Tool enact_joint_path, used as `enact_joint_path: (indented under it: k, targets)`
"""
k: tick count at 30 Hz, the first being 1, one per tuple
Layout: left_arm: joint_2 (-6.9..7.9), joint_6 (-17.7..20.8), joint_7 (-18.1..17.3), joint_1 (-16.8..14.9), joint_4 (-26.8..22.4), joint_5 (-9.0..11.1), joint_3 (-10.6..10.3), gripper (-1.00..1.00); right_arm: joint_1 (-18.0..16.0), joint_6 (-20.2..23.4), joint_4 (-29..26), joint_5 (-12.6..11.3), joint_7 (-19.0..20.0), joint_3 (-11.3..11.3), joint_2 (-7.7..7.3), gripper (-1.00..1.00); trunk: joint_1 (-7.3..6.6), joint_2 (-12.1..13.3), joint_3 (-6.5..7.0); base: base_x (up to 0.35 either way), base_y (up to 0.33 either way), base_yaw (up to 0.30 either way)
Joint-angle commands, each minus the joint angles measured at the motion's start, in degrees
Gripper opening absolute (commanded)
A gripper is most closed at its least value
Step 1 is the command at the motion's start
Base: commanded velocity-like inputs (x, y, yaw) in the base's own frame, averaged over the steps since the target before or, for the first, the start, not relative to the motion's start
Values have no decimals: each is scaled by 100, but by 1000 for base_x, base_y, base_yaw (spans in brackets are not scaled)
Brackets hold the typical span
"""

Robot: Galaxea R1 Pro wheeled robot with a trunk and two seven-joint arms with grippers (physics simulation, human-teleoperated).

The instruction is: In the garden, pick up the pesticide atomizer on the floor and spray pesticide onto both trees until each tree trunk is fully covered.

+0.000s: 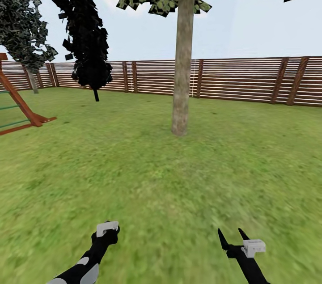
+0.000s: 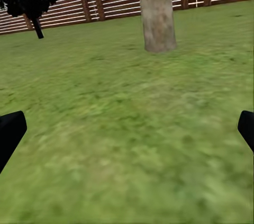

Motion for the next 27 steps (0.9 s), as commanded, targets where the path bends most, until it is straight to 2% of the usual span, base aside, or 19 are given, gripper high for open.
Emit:
enact_joint_path:
  k: [1,27]
  targets:
    - [0,0,1,0,-1,-2,0,-100,1,0,1,0,0,0,0,100,0,0,0,338,0,0]
    - [-77,-2,1,8,-9,-11,-6,-100,-4,8,-6,9,4,22,4,100,0,0,0,338,0,0]
